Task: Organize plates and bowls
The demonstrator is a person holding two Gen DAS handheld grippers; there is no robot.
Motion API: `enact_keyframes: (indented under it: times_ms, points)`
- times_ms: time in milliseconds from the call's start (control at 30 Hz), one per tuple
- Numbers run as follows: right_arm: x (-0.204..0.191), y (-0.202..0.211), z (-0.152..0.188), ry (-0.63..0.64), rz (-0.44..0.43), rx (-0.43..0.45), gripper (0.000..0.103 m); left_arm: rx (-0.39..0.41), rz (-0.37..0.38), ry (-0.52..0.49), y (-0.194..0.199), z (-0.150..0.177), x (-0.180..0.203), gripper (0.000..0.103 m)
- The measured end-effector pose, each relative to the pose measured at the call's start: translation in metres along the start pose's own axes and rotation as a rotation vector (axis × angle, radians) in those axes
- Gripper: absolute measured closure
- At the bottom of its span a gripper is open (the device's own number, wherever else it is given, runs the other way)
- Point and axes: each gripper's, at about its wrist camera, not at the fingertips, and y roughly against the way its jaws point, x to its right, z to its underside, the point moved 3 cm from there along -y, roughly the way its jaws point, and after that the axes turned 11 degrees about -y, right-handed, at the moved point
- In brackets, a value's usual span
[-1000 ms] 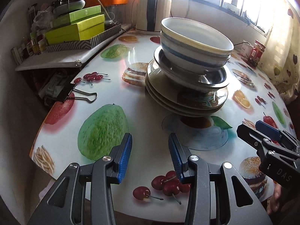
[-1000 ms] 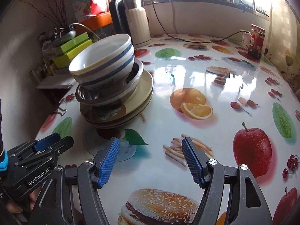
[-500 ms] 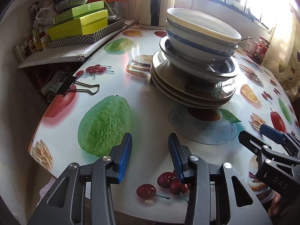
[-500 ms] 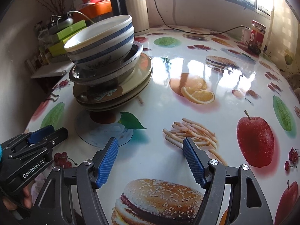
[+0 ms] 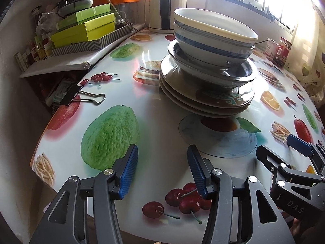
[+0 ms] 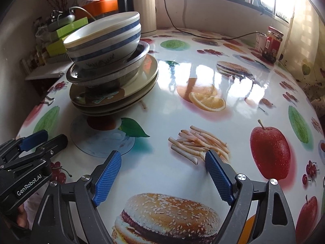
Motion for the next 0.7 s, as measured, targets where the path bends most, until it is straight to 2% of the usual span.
enact_keyframes:
  times_ms: [700]
  points:
    - [-0.0016, -0.0002, 0.0007, 0.006, 0.008, 0.002, 0.016, 0.003, -0.002, 0.000, 0.0007, -0.0004, 0.0003, 0.051]
